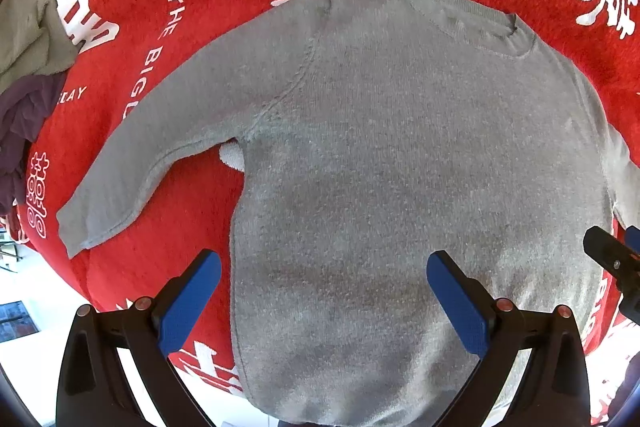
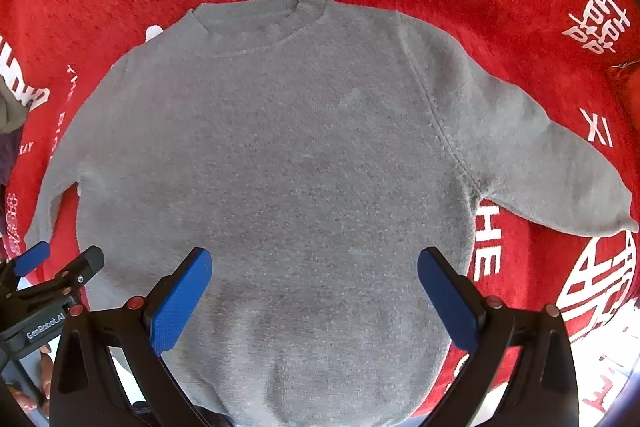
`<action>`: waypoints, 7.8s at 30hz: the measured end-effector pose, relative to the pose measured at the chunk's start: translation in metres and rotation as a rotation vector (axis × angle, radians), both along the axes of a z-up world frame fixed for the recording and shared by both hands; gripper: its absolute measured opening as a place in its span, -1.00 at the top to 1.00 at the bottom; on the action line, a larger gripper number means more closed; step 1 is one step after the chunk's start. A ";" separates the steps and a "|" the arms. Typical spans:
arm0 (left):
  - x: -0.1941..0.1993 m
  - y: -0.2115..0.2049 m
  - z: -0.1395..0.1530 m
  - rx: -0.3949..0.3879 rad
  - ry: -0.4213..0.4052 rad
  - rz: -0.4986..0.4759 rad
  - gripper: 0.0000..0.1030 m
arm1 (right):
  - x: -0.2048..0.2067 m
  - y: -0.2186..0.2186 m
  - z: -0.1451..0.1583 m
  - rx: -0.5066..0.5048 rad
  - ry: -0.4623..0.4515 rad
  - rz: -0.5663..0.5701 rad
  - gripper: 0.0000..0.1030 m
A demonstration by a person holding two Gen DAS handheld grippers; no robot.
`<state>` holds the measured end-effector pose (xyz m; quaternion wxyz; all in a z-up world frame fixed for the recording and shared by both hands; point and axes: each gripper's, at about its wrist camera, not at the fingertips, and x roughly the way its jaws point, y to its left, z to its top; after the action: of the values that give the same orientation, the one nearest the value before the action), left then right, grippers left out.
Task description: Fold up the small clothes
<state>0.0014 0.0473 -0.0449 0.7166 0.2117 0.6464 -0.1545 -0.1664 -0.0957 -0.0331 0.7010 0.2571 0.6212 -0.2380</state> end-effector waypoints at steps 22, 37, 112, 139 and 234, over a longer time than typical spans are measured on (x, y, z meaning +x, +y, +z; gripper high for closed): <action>0.032 0.055 0.004 -0.288 0.096 0.136 -1.00 | 0.020 0.030 0.022 -0.023 -0.065 0.018 -0.99; 0.097 0.261 -0.044 -0.644 0.093 0.592 -1.00 | 0.098 0.137 0.006 0.036 -0.127 0.266 -0.99; 0.102 0.043 -0.044 -0.134 -0.211 0.116 -0.78 | 0.227 0.108 -0.046 -0.362 -0.126 0.730 -0.75; 0.098 0.033 -0.044 -0.064 -0.258 0.063 -0.80 | 0.000 -0.120 -0.038 0.230 -0.453 -0.439 0.86; 0.034 -0.062 -0.037 -0.101 -0.127 -0.067 -0.98 | 0.102 -0.075 -0.039 0.415 -0.470 -0.067 -0.22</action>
<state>0.0359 -0.0145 -0.0815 0.7602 0.2059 0.5838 -0.1971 -0.0648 -0.1707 -0.0723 0.7497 0.4628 0.4687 -0.0632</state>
